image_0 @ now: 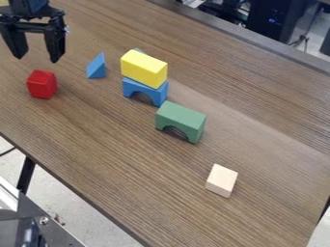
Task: Place the red cube on top of the yellow block
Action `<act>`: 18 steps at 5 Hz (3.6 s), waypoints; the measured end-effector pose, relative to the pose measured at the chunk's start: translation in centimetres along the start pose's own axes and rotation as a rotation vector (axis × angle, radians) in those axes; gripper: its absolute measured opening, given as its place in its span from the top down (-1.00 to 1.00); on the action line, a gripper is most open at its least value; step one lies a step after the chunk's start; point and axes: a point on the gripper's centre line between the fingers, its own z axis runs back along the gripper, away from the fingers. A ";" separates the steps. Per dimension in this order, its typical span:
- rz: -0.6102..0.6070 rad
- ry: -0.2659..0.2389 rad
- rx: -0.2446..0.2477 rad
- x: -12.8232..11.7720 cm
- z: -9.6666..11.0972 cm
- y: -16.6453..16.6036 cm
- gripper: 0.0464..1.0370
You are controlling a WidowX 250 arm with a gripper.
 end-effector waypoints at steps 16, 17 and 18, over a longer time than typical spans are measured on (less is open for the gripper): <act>-0.505 -0.136 -0.072 -4.9 4.7 -14.5 -0.11; -0.512 -0.158 -0.101 -4.3 5.3 -15.0 -0.11; -0.522 -0.168 -0.089 -2.9 5.2 -15.1 -0.11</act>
